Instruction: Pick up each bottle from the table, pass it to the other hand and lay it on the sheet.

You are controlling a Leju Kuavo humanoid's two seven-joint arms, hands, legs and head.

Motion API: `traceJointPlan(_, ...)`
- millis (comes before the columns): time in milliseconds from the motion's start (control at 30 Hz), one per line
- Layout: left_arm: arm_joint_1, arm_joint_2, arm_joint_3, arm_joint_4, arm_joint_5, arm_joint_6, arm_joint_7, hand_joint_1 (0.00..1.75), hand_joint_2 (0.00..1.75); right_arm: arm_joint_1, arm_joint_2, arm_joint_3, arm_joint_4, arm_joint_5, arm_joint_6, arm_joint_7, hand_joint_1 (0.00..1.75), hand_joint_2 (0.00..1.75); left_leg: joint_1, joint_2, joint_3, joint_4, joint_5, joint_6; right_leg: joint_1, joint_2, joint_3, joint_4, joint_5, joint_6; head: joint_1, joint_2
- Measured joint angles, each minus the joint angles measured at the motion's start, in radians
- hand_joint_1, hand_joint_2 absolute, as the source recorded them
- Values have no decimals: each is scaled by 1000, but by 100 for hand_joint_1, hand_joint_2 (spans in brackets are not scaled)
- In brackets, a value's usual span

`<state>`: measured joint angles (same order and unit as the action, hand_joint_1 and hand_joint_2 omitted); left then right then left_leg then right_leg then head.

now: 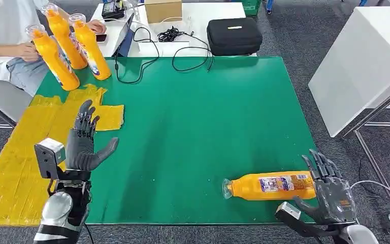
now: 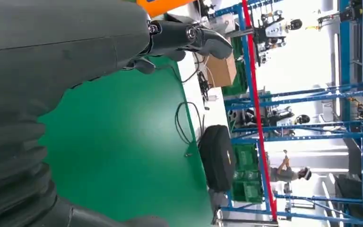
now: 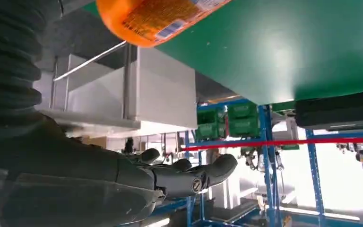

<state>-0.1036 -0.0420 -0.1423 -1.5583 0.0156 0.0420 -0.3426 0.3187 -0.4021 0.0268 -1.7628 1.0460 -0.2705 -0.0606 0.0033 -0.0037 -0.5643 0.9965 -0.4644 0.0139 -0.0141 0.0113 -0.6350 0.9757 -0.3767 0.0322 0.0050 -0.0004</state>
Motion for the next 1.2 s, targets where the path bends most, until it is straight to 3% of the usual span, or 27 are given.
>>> traceJointPlan(300, -4, -6, -28, 0, -5, 0, 0, 0, 175, -38, 15, -2, 80, 51, 22, -33, 0, 175, 0, 0, 0, 0, 0, 0, 0, 0, 0, 0, 0, 0, 0, 0)
traceJointPlan(833, -34, -16, -85, 14, -5, 0, 6, 0, 175, -194, 40, 195, 336, 76, 32, -55, 0, 175, 0, 0, 1, 0, 0, 0, 0, 0, 1, 0, 0, 0, 0, 0)
traceJointPlan(1200, -35, -17, -92, 23, 16, 1, 13, 0, 175, -290, 38, 254, 455, 23, 139, 1, 0, 175, 0, 3, 12, 0, -4, 0, 1, 4, 11, -1, -1, 0, 0, 0)
